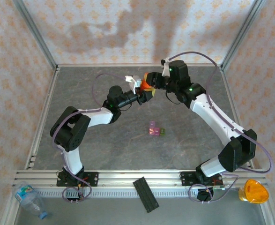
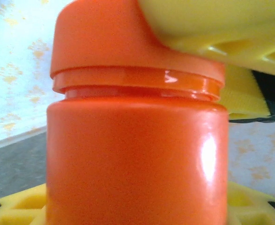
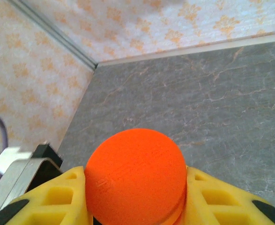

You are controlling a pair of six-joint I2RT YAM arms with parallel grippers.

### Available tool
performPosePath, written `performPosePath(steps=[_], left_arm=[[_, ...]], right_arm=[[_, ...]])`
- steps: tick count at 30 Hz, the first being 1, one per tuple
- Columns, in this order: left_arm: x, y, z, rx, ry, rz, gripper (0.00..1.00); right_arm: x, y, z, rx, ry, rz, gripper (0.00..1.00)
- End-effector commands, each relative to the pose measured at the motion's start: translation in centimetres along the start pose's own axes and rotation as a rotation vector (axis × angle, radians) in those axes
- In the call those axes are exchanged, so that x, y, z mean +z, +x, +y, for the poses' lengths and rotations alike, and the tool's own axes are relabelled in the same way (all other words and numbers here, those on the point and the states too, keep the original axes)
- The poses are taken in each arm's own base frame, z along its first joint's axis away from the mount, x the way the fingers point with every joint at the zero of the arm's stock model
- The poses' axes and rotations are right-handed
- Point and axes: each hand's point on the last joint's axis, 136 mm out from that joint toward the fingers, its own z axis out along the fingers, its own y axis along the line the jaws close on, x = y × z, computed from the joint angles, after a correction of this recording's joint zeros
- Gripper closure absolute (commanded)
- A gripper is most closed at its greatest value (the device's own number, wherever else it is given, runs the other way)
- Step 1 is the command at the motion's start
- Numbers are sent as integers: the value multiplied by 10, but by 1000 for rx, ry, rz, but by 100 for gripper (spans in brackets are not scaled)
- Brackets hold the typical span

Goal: Sort the pills into containers

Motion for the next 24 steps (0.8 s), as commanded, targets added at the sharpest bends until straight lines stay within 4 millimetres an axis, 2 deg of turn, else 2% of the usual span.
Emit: performPosePath(steps=[1, 7, 9, 12, 17, 20, 24], left_arm=[[-2, -62, -18, 218, -94, -147, 100], [-4, -60, -12, 240, -155, -151, 100], [-4, -58, -12, 231, -151, -148, 100], [-5, -57, -10, 205, -140, -156, 100], [-9, -62, -13, 152, -76, -186, 100], [-12, -68, -18, 99, 23, -200, 100], [-11, -74, -32, 4, 193, -179, 100]], right_arm=[[22, 41, 9, 68, 2, 132, 65], [24, 32, 13, 83, 9, 116, 63], [19, 23, 14, 80, 16, 99, 58], [3, -2, 18, 87, -1, 44, 41], [-39, -43, 27, 86, -75, -50, 23], [-59, -53, 29, 46, -108, -67, 19], [-69, -50, 27, -40, -157, -10, 19]])
